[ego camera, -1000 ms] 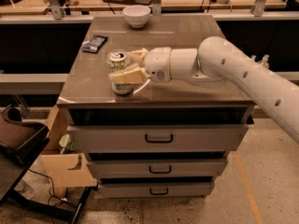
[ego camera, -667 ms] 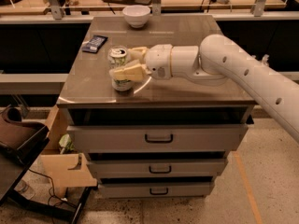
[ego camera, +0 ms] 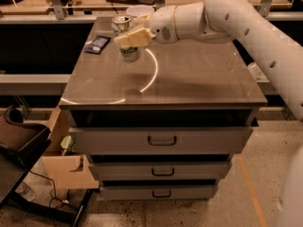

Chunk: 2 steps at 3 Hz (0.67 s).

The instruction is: Move 7up can near white bowl

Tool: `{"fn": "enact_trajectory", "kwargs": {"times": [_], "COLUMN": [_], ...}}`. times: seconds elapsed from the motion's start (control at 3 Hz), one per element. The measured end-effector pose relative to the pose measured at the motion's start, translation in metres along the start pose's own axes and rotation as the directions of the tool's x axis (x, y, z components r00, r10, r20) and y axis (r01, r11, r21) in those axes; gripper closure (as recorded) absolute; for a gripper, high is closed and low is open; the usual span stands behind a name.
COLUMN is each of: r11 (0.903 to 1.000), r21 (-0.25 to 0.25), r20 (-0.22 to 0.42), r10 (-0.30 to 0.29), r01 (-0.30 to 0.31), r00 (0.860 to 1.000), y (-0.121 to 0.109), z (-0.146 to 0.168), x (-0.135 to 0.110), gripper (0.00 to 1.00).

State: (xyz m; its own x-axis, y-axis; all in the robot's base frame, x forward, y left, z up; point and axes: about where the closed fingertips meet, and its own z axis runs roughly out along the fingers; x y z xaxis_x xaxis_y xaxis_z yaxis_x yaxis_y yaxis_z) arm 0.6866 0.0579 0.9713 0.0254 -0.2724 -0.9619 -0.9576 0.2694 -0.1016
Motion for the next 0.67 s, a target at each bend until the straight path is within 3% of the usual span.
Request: {"fn": "enact_trajectory", "kwargs": {"times": [0.33,0.67], "r11": [0.9964,0.969], "r21": [0.013,0.151], "r20": [-0.075,-0.06], "r10": [0.085,0.206], "r01": [-0.084,-0.196], "r00": [0.994,0.977], "y": [-0.042,-0.111], "z": [0.021,0.007], "x": [0.005,0.011], "gripper": [1.0,1.0]}}
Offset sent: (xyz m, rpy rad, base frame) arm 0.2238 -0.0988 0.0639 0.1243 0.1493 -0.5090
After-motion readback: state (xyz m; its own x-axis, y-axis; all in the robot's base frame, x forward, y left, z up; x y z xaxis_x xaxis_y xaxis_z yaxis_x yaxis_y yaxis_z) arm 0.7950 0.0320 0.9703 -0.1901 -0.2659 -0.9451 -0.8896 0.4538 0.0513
